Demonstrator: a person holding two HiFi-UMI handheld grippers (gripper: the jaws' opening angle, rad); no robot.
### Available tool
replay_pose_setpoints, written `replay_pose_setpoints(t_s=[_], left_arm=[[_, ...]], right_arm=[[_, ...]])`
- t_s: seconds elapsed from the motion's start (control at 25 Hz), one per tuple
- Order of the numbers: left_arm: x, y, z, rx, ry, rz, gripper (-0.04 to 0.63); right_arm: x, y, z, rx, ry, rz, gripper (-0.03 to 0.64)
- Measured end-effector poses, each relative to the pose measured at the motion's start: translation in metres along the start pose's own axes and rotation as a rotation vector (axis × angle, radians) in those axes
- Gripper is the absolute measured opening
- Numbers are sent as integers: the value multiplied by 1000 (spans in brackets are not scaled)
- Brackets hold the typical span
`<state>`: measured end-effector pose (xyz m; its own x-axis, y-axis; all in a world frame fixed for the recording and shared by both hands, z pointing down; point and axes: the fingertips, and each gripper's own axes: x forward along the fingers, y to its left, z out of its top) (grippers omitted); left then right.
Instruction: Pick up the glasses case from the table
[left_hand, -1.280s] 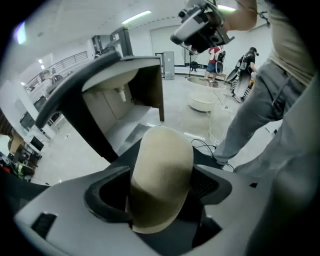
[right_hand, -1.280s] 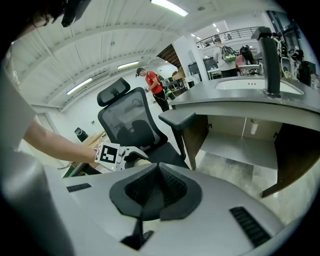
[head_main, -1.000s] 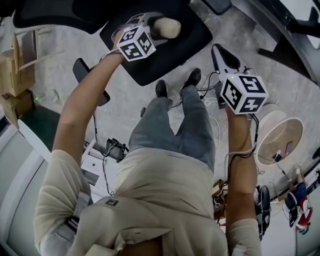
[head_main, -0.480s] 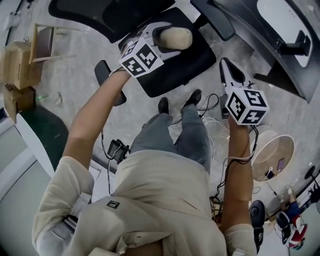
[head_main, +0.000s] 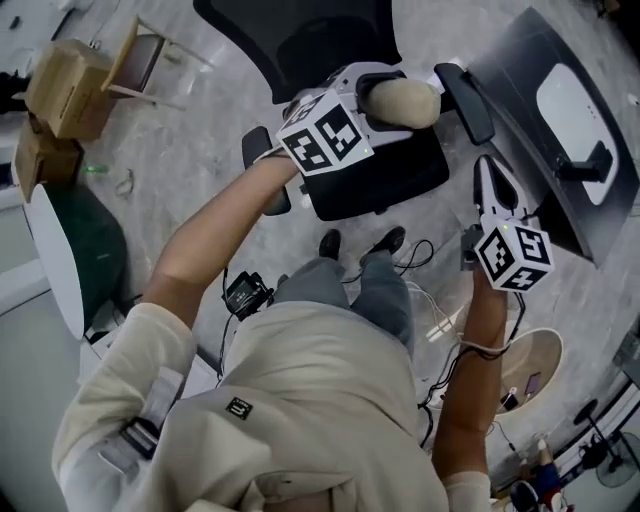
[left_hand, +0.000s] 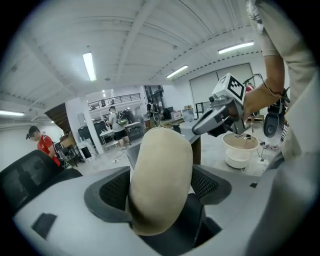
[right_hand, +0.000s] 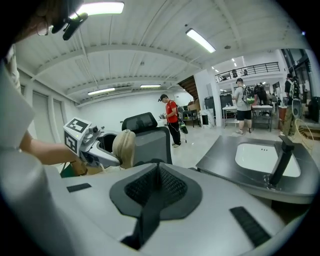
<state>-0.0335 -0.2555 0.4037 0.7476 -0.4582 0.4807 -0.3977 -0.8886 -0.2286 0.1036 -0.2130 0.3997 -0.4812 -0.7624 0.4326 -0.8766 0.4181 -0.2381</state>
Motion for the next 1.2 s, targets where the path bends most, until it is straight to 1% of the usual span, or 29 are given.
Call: replay_pose_setpoints(t_s=[0.2,0.28,0.52,0.8,1.04,1.2], left_arm=[[-43,16,37,-78,-89,41,397],[-60,21,50,-98,-119,55,397],[-107,20,88,-120,-184,77,397],[-152,16,132,-195,-284,93,397],[-179,11,155,-204,-325,113,397],[-199,8,166,-240,-369,142,397]], right_arm=[[-10,32,32,-48,-33,16,25],[-14,43,44,-64,-51,22,26],[-32,71,73,-107,-104,35,25],[-58,93,109,-161,-177,36,25],[-80,108,134,-173,-243,47,25],[-97,119,148,-192,-289,68,23]])
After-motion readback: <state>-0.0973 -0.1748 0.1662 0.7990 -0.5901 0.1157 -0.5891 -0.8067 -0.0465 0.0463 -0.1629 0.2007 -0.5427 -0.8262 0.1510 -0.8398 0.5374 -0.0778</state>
